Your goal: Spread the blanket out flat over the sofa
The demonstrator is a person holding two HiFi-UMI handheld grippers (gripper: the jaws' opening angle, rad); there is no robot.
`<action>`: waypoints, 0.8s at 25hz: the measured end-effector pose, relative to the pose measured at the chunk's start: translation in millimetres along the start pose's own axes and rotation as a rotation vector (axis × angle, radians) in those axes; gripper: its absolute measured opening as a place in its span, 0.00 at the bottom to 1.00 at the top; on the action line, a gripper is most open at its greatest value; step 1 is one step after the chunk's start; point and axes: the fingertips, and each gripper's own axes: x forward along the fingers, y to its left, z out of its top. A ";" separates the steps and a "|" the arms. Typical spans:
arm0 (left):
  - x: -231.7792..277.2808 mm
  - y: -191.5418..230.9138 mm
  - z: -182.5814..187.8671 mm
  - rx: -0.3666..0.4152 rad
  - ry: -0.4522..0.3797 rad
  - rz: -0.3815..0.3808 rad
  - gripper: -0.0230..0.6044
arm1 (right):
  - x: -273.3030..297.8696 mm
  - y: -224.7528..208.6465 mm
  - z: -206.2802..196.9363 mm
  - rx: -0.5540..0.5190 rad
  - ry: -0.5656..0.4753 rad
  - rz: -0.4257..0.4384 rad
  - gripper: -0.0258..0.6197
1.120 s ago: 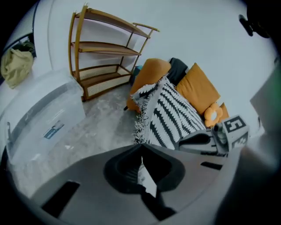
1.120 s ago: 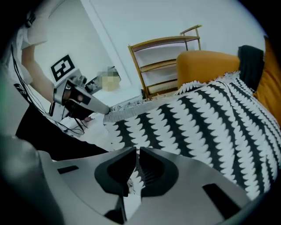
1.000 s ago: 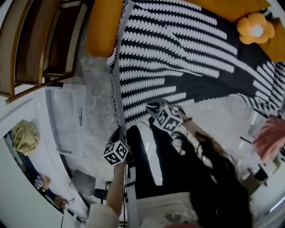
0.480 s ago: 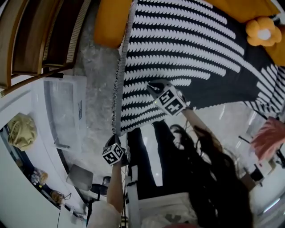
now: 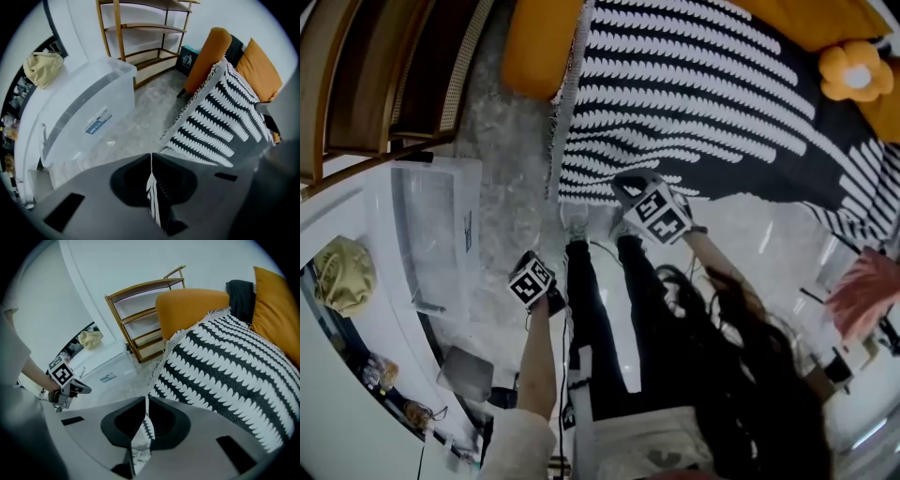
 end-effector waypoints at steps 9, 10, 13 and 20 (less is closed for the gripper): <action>-9.1 -25.4 65.3 0.035 -0.125 -0.099 0.05 | -10.7 -18.5 0.4 0.042 -0.008 -0.042 0.07; -11.9 -29.4 71.0 0.031 -0.139 -0.113 0.05 | -14.1 -20.0 1.6 0.051 -0.009 -0.045 0.07; -19.9 -44.6 91.6 0.021 -0.178 -0.154 0.05 | -26.5 -26.9 7.3 0.075 -0.018 -0.065 0.07; -69.9 -115.1 189.8 0.065 -0.364 -0.306 0.05 | -75.2 -61.4 55.1 0.125 -0.120 -0.168 0.07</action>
